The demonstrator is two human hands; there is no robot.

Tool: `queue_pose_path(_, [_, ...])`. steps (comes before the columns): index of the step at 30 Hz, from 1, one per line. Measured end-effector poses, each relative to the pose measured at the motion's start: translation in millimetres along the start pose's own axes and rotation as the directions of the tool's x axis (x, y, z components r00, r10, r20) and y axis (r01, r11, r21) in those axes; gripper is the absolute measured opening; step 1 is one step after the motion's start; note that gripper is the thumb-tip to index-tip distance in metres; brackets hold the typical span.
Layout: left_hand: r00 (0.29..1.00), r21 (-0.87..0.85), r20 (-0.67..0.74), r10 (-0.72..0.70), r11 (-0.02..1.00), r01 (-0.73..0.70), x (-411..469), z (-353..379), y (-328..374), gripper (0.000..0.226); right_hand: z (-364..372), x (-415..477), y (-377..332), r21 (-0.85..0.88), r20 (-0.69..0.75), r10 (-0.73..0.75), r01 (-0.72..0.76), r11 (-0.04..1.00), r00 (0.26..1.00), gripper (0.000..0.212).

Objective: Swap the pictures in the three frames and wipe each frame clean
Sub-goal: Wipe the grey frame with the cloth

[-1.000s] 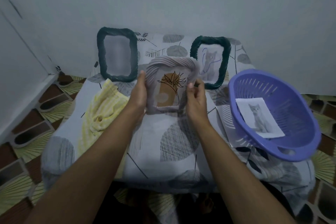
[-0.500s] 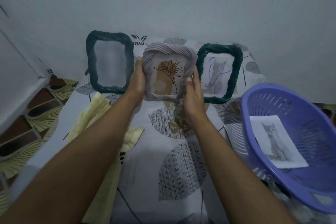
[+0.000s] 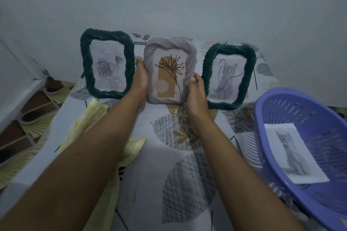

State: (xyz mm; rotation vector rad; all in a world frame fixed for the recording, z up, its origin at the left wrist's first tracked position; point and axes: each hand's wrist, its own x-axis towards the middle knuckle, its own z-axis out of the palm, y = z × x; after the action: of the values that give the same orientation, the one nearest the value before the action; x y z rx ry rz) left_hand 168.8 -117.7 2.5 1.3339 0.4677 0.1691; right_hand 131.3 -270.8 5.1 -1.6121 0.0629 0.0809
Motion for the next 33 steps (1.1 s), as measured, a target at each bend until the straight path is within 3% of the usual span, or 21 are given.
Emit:
queue_pose_path(3, [0.999,-0.014,-0.031,-0.021,1.000,0.021,1,5,3,0.076,2,1,1,-0.001,-0.005,0.009,-0.009,1.000,1.000,0.048])
queue_pose_path(7, [0.994,-0.041,-0.098,-0.052,0.998,0.049,55,-5,-30,0.116,5,2,1,-0.005,-0.010,0.011,-0.011,1.000,1.000,0.045])
queue_pose_path(12, [0.980,0.034,-0.188,-0.064,0.997,0.072,58,-3,-31,0.126,5,3,-1,-0.008,-0.002,0.041,-0.041,0.999,0.999,0.047])
queue_pose_path(18, [0.984,0.043,-0.168,-0.054,0.997,0.062,75,-9,-42,0.139,8,2,-4,-0.026,-0.027,0.036,-0.037,0.999,0.999,0.044])
queue_pose_path(23, [0.983,0.043,-0.136,-0.127,0.990,0.134,124,-33,-83,0.135,9,-3,-3,-0.044,-0.018,0.050,-0.051,0.998,0.999,0.056])
queue_pose_path(29, [0.972,0.173,-0.232,-0.045,0.981,0.087,2,-10,-17,0.109,14,-19,-7,-0.088,0.005,0.059,-0.058,0.994,0.998,0.069])
queue_pose_path(33, [0.963,0.297,-0.270,-0.020,0.949,0.103,-39,-13,-6,0.105,9,-33,-7,-0.028,0.007,0.059,-0.059,0.998,0.998,0.060])
